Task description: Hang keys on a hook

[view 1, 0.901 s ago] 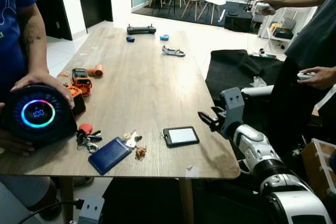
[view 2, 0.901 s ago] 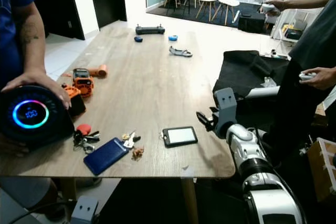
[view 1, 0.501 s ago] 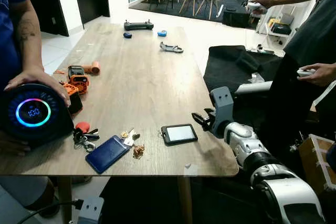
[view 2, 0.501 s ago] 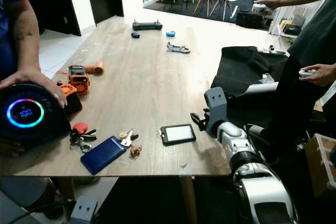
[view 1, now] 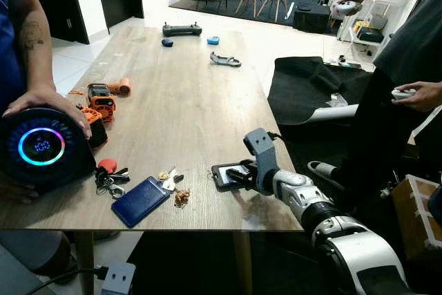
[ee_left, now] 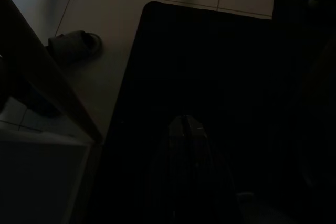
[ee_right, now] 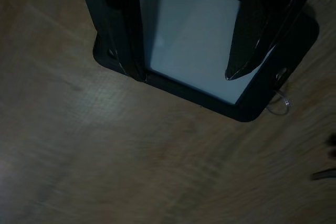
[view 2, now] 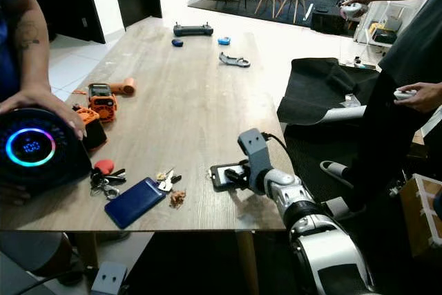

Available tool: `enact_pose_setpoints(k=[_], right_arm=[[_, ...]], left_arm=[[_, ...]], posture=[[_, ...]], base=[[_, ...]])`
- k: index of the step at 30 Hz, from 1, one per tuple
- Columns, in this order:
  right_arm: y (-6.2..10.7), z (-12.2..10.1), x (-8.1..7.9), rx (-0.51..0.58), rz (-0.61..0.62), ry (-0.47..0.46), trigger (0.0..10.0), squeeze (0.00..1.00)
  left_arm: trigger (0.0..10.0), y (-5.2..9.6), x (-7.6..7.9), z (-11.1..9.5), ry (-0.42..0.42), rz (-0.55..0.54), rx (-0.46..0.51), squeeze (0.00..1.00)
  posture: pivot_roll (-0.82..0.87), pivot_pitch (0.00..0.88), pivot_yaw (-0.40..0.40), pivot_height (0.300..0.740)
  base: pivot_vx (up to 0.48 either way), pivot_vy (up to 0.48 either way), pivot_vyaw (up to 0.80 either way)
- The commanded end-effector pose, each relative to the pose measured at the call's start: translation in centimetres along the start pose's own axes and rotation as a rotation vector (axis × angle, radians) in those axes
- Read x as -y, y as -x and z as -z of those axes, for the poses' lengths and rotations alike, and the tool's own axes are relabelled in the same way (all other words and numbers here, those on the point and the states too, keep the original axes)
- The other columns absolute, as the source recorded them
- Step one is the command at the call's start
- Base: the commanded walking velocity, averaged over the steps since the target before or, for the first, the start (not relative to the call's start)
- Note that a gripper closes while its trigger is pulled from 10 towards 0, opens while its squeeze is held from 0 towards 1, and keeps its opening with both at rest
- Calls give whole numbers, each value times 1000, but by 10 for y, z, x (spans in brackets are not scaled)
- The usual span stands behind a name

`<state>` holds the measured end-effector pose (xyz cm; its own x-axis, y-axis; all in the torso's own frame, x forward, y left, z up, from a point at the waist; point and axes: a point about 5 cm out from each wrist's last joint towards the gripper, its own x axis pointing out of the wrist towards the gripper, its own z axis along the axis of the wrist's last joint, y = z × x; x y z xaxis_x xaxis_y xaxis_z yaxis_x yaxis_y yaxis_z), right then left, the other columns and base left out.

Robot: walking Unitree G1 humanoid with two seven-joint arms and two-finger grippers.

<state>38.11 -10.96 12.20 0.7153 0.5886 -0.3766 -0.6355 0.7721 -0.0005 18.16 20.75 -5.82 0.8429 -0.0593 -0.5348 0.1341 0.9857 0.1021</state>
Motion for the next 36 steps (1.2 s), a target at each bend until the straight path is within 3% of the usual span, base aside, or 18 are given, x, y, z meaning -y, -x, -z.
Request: enact_pose_setpoints(k=[1,13,21,22,23,24,26,30,36], right_arm=[[-2,5,-7,-62,-76,25,10000,0],[-5,8,-29,-94,-327,43,10000,0],[0,-20,-33,72,-430,-38,10000,0],[5,-37,-28,159,-426,-56,10000,0],[5,-37,-28,159,-426,-56,10000,0],[10,-50,-21,239,-384,-24,10000,0],[12,-54,-15,262,-341,4,10000,0],[14,-49,-1,244,-213,43,10000,0],[13,-24,15,145,-2,0,10000,0]], left_arm=[[10000,2,2,7,16,-4,-30,0],[10000,-1,2,5,19,-1,-39,0],[10000,-3,2,3,14,4,-35,0],[10000,-3,1,1,11,6,-24,0],[10000,-3,1,1,11,6,-24,0],[10000,-4,1,-1,10,8,-14,0],[10000,-4,2,-1,9,10,-10,0],[10000,-5,4,-3,9,16,-2,0],[10000,-6,9,-5,11,22,13,0]], posture=[[101,91,-70,740],[104,80,-69,740],[102,73,-63,740],[102,73,-63,740],[102,73,-63,740],[98,69,-63,740],[96,66,-63,740],[91,60,-64,740],[96,54,-72,740]], base=[[0,0,0],[0,0,0],[0,0,0],[0,0,0],[0,0,0],[0,0,0],[0,0,0],[0,0,0],[0,0,0]])
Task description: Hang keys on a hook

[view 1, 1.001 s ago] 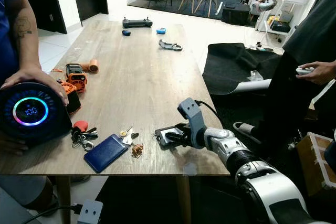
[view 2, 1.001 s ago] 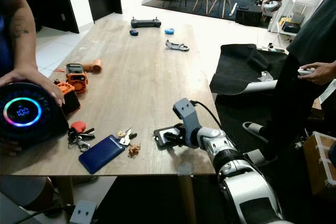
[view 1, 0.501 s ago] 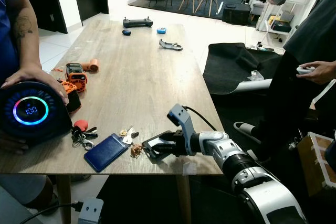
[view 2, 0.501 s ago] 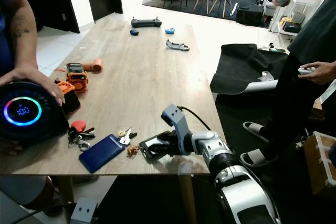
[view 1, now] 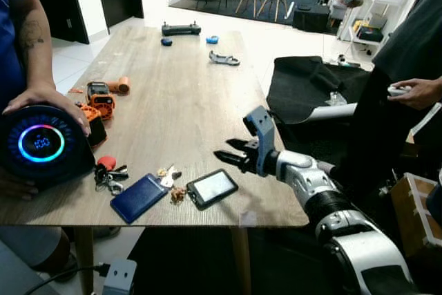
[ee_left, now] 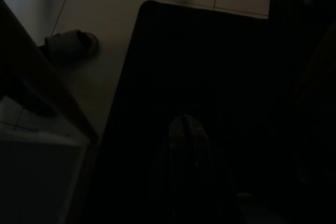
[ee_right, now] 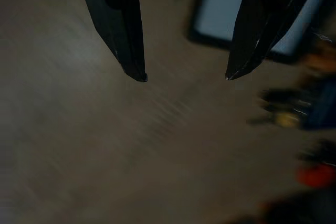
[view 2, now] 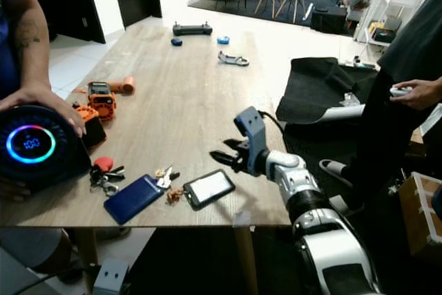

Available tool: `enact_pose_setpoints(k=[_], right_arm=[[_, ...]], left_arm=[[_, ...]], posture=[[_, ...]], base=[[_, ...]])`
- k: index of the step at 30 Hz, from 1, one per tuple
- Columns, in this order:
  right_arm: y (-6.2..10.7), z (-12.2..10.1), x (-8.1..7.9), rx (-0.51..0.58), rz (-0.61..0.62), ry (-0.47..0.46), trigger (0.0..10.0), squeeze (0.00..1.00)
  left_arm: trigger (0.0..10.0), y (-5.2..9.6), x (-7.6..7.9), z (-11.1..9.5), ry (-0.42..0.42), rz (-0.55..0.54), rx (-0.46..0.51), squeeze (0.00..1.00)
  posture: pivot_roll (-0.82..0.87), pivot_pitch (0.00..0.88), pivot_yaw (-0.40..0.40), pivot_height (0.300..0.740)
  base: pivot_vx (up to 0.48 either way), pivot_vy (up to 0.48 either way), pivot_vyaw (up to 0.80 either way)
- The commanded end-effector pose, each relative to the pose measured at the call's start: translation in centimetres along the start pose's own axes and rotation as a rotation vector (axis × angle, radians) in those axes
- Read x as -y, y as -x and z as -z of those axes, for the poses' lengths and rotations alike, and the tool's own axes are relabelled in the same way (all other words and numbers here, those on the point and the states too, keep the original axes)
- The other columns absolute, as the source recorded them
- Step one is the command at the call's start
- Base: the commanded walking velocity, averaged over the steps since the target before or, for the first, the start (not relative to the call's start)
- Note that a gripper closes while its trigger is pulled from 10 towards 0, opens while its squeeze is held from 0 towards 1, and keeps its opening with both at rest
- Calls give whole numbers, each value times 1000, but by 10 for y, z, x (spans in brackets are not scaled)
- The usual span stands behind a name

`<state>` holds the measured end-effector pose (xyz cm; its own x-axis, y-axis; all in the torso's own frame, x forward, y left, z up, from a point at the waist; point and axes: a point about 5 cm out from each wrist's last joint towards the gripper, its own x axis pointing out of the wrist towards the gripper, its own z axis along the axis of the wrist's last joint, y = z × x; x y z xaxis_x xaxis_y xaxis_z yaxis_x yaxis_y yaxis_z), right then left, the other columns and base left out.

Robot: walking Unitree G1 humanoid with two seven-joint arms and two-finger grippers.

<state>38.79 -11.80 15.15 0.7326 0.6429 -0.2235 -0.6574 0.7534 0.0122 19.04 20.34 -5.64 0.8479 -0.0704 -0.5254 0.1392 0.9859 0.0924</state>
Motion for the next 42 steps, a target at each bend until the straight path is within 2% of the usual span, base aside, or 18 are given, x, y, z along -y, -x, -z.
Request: enact_pose_setpoints(k=[1,7,9,12,22,34,42], right_arm=[[3,7,4,-27,47,-5,10000,0],[0,20,1,-45,90,-87,10000,0],[0,20,1,-45,90,-87,10000,0],[-5,29,-6,-61,127,-134,10000,0],[-7,33,-11,-60,114,-161,10000,0],[-4,38,-8,-57,125,-200,10000,0],[-5,48,-19,-110,18,-218,10000,0]], left_arm=[[10000,0,6,1,6,13,3,0],[10000,1,6,1,5,11,14,0],[10000,1,6,1,5,11,14,0],[10000,2,5,0,3,7,18,0],[10000,2,3,0,4,4,20,0],[10000,3,3,-2,-1,7,26,0],[10000,4,2,-1,-15,13,23,0]], posture=[[96,54,-72,740],[100,57,-70,740],[100,57,-70,740],[107,65,-72,740],[107,72,-71,740],[112,75,-68,740],[112,79,-66,740]], base=[[0,0,0],[0,0,0],[0,0,0],[0,0,0],[0,0,0],[0,0,0],[0,0,0]])
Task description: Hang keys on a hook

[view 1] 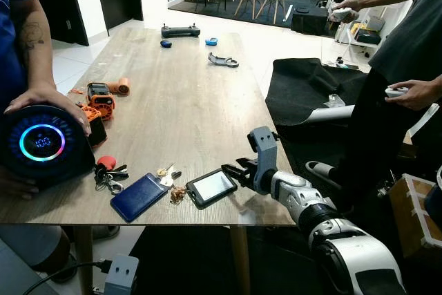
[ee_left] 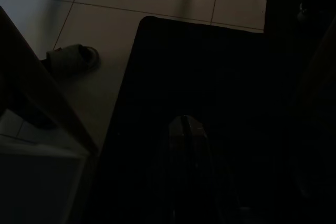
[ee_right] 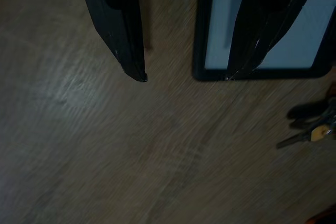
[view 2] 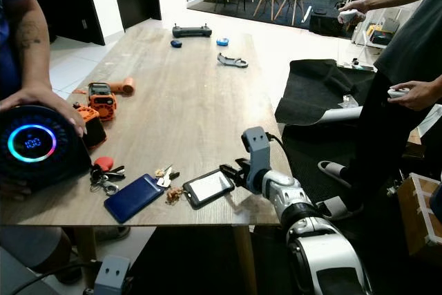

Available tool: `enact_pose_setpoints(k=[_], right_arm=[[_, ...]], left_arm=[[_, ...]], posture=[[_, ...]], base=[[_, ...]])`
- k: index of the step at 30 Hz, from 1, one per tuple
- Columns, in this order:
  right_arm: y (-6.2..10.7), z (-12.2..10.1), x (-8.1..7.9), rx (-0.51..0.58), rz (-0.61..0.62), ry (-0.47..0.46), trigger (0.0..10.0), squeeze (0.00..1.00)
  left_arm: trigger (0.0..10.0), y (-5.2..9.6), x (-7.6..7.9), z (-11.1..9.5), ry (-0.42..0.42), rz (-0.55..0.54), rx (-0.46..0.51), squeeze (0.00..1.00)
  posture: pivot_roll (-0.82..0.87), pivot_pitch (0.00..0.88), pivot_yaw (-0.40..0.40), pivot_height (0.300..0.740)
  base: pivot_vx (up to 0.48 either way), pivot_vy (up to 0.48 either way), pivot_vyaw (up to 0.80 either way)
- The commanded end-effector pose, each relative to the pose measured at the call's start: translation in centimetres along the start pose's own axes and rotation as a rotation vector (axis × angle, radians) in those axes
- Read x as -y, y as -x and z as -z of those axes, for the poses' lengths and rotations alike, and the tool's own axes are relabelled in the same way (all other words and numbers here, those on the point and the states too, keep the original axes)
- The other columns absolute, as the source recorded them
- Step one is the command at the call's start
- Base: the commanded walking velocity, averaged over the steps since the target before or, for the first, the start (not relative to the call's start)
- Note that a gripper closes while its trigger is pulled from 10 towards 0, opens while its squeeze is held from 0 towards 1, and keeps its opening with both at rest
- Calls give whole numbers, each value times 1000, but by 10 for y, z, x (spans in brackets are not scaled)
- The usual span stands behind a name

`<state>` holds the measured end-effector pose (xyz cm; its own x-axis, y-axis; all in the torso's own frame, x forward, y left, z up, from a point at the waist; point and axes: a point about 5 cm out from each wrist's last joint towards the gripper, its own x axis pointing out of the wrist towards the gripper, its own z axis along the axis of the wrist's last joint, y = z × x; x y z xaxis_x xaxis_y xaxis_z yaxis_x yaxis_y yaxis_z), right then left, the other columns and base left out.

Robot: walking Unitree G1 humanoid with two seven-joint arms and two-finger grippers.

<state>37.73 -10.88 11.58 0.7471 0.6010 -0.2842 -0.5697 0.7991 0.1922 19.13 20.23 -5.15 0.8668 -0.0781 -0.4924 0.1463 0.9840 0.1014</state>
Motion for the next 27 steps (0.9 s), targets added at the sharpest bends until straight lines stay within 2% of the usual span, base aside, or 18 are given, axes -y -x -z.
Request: enact_pose_setpoints(k=[1,6,12,15,19,22,23,27], right_arm=[[1,14,-3,-55,-25,-16,10000,0],[1,21,-8,-101,-90,-12,10000,0],[2,23,-7,-116,-104,1,10000,0],[3,20,-3,-88,-71,-42,10000,0],[3,19,-4,-74,-86,-85,10000,0],[3,19,-6,-67,-114,-109,10000,0],[1,21,-13,-63,-183,-143,10000,0],[1,23,-17,-66,-215,-155,10000,0]], left_arm=[[10000,2,2,3,-4,12,-16,0],[10000,2,3,4,-4,16,-18,0],[10000,2,3,4,-4,17,-19,0],[10000,2,4,4,-4,16,-20,0],[10000,2,4,5,-4,15,-23,0],[10000,2,4,5,-4,15,-26,0],[10000,2,4,6,-4,14,-31,0],[10000,2,4,6,-4,14,-33,0]], posture=[[112,79,-66,740],[110,79,-66,740],[109,78,-68,740],[107,79,-69,740],[107,79,-69,740],[106,80,-68,740],[107,81,-68,740],[109,80,-68,740]], base=[[0,0,0],[0,0,0],[0,0,0],[0,0,0],[0,0,0],[0,0,0],[0,0,0],[0,0,0]])
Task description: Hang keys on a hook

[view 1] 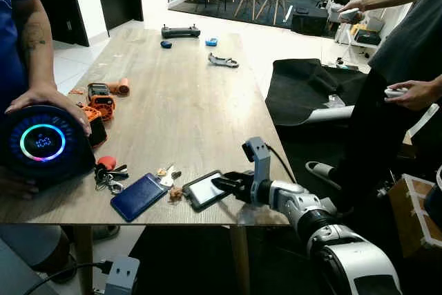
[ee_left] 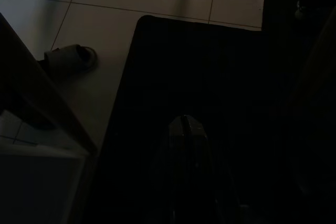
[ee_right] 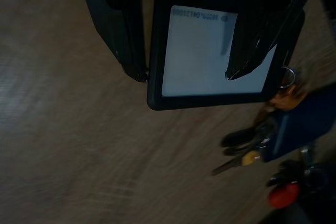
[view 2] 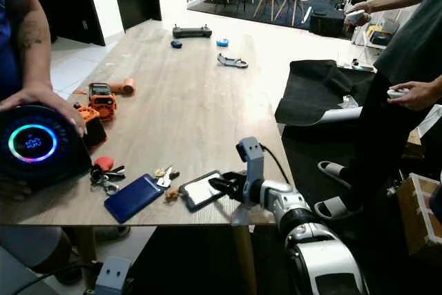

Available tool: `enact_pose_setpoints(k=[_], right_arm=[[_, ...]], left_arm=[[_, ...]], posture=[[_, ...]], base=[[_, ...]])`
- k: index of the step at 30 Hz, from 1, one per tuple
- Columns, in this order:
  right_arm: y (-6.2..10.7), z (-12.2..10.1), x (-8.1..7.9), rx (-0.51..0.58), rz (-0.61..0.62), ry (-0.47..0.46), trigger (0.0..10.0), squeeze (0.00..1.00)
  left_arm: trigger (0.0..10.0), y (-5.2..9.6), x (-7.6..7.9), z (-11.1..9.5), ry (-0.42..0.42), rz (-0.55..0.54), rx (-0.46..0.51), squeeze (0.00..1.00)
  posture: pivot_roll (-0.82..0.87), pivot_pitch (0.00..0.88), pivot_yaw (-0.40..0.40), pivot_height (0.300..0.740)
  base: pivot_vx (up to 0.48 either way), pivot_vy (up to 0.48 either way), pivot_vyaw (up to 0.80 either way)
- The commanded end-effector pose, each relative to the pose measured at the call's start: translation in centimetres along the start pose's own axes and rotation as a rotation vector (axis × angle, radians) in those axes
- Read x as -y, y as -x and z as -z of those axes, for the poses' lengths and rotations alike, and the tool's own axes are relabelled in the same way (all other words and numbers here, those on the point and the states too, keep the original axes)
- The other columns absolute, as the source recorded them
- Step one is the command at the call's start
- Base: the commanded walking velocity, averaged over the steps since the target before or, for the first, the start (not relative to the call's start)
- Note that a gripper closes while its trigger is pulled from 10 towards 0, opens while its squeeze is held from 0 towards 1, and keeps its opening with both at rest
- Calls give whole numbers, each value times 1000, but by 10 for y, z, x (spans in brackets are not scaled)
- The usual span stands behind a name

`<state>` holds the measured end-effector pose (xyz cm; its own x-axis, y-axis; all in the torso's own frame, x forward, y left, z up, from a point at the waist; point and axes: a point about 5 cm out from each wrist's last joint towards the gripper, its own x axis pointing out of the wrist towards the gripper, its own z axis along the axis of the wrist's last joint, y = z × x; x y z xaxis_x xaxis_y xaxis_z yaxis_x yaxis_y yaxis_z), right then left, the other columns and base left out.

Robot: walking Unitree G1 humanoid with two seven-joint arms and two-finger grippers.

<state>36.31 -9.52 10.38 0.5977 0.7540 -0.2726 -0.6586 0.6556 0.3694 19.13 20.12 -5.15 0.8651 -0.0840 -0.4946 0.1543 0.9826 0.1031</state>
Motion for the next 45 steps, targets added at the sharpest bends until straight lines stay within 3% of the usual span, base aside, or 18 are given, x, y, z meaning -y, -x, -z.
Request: enact_pose_setpoints(k=[1,2,3,4,10,13,17,30,31,32,33,34,37,41,42,43,44,45], right_arm=[[0,9,-1,-13,-17,-44,8471,0],[0,9,-1,-13,-17,-44,8471,0],[-1,10,-2,-11,-22,-59,5529,0],[-1,10,-3,-10,-22,-63,4863,0],[-1,10,-3,-4,-26,-79,3765,0],[0,10,-3,2,-33,-91,1333,0],[1,9,-2,12,-32,-104,78,0],[3,2,0,76,-34,-146,0,0],[4,-1,1,101,-24,-142,1569,0],[4,-4,2,123,-16,-142,5451,0],[4,-4,2,123,-16,-142,5451,0],[4,-5,1,115,-18,-126,7255,0],[3,0,-1,16,-42,-38,4706,0],[4,2,-1,-38,-64,21,4275,0],[6,0,0,-37,-72,30,4784,0],[7,-3,0,-27,-76,36,6549,0],[7,-3,0,-27,-76,36,6549,0],[10,-11,3,13,-69,38,10000,0]], left_arm=[[10000,2,3,6,2,6,-33,0],[10000,2,3,6,2,6,-33,0],[10000,2,2,6,1,5,-34,0],[10000,2,2,6,1,5,-34,0],[10000,2,2,7,-1,4,-36,0],[10000,2,2,8,0,3,-40,0],[10000,3,1,8,0,2,-43,0],[10000,3,0,9,-5,3,-50,0],[10000,3,0,9,-6,3,-50,0],[10000,3,-1,9,-6,3,-51,0],[10000,3,-1,9,-6,3,-51,0],[10000,3,-1,10,-7,5,-54,0],[10000,3,0,10,-6,8,-56,0],[10000,3,0,11,-5,9,-58,0],[10000,3,0,11,-3,9,-57,0],[10000,3,1,11,-2,9,-57,0],[10000,3,1,11,-2,9,-57,0],[10000,4,1,11,-2,10,-56,0]], posture=[[110,80,-68,740],[110,80,-68,740],[110,81,-68,740],[111,80,-68,740],[110,81,-67,740],[110,82,-67,740],[111,82,-67,740],[112,82,-62,740],[113,82,-64,740],[112,81,-63,740],[112,81,-63,740],[110,81,-62,740],[110,79,-63,740],[110,75,-65,740],[110,72,-66,740],[110,71,-66,740],[110,71,-66,740],[110,69,-66,740]], base=[[0,0,0],[0,0,0],[0,0,0],[0,0,0],[0,0,0],[0,0,0],[0,0,0],[0,0,0],[0,0,0],[0,0,0],[0,0,0],[0,0,0],[0,0,0],[0,0,0],[0,0,0],[0,0,0],[0,0,0],[0,0,0]])
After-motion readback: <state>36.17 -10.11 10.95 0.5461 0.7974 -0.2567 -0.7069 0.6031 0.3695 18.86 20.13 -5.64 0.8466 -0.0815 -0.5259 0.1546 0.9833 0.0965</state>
